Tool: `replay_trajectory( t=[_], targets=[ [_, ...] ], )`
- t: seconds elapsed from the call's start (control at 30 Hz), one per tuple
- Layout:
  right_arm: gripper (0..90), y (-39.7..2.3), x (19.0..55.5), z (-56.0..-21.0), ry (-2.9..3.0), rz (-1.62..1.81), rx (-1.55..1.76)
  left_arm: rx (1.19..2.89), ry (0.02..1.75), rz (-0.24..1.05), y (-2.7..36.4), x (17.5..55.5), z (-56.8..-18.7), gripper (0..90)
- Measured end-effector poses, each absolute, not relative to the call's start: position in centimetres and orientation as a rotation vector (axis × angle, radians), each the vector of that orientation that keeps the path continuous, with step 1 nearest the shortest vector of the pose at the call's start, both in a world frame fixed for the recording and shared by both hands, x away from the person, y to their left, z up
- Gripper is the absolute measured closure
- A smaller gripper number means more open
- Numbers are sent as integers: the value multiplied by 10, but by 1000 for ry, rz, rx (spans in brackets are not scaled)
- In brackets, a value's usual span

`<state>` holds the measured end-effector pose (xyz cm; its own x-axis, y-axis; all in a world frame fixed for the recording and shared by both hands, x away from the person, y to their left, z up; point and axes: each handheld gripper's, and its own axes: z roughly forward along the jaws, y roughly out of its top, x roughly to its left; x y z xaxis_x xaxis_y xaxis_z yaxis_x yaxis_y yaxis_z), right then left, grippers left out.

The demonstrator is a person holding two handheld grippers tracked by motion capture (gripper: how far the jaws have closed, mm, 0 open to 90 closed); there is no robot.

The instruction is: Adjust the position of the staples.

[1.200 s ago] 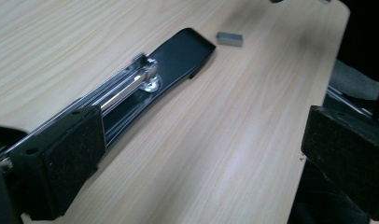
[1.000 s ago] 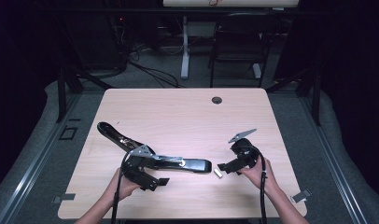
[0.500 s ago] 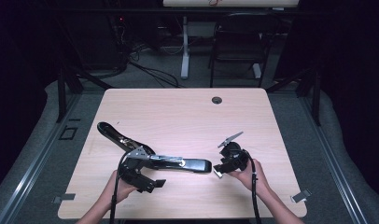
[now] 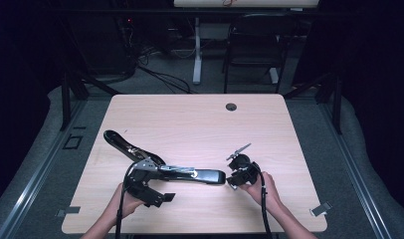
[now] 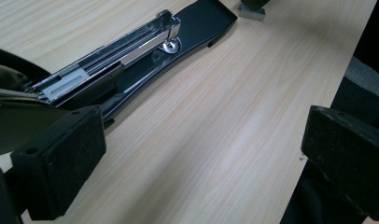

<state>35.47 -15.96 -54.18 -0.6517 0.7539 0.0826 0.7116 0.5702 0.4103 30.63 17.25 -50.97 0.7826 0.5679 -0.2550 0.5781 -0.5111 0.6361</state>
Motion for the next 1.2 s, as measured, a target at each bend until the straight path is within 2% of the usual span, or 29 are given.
replay_trajectory(
  t=[0.57,0.7,1.2],
  targets=[
    [704,-160,355,-546,2703,618,1282,2236,873,-26,182,305,-512,1],
    [776,-158,355,-548,2714,592,1272,2232,874,-27,183,306,-511,1],
    [784,-166,350,-533,2692,669,1189,2215,890,-15,190,309,-510,0]
  ],
)
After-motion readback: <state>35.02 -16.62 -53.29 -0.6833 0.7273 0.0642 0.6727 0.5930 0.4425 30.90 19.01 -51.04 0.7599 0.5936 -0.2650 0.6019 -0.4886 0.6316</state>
